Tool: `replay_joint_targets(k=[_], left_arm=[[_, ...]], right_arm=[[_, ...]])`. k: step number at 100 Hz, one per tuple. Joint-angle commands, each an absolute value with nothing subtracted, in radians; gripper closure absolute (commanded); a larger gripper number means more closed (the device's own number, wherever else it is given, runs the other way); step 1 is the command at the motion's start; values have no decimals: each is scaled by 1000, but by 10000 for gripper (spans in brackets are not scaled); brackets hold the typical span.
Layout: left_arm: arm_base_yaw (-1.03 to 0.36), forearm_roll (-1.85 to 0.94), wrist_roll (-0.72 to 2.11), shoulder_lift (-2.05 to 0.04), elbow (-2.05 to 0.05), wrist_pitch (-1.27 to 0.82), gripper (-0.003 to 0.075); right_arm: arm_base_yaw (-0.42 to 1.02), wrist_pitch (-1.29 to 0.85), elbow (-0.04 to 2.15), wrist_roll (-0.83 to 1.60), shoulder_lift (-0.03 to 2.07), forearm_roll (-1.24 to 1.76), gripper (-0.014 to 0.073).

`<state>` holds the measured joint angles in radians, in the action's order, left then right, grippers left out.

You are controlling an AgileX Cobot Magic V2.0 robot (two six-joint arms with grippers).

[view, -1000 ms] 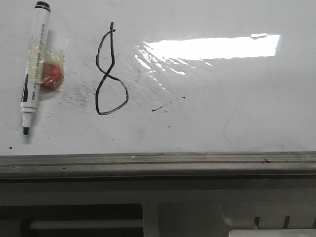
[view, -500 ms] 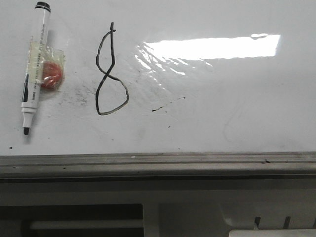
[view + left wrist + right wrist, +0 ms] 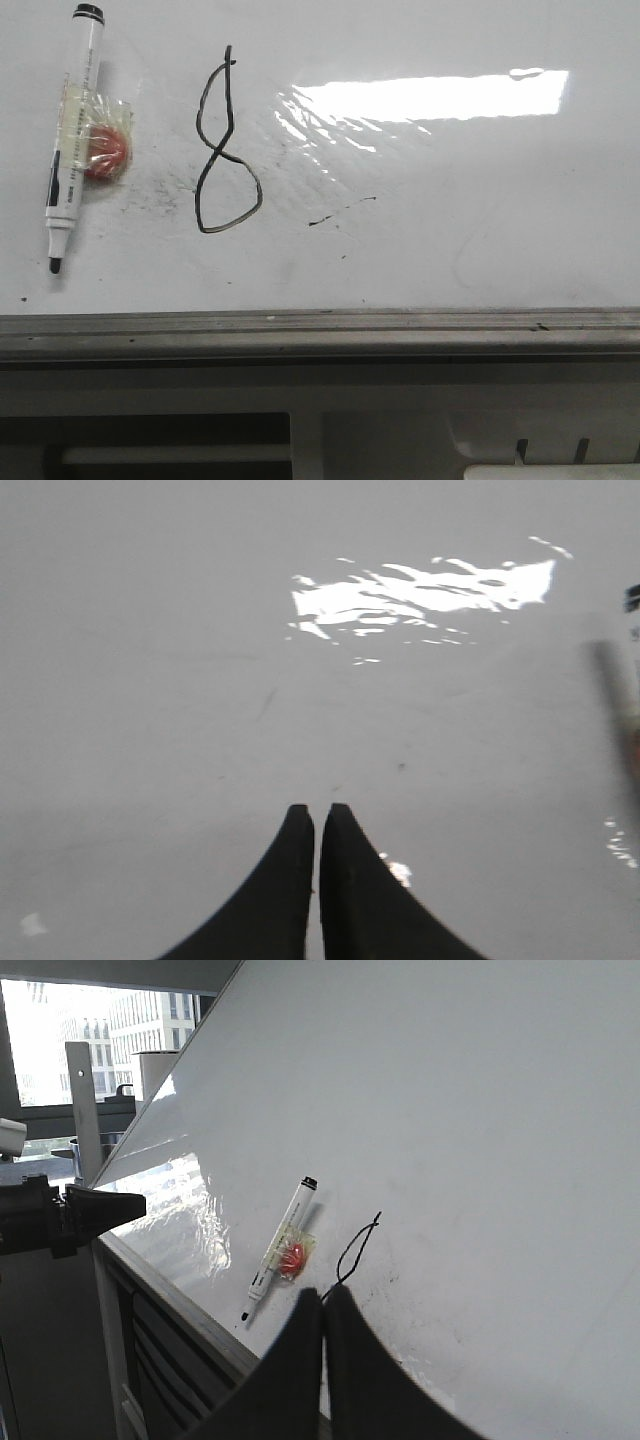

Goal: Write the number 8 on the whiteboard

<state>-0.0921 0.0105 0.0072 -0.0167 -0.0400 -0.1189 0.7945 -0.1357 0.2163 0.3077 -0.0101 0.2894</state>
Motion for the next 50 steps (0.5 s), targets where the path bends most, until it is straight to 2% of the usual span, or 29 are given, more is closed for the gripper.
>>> replay_joint_targets(k=[1, 16, 35, 50], left_arm=[[-37, 0, -24, -2, -37, -53, 741], [18, -34, -52, 34, 34, -51, 741], [37, -40, -65, 34, 34, -301, 741], [37, -14, -105, 34, 34, -297, 741]], right_arm=[[796, -57, 239, 319, -22, 282, 657], [796, -59, 239, 319, -22, 282, 657], [796, -57, 239, 319, -22, 282, 657], [796, -59, 239, 319, -22, 282, 657]])
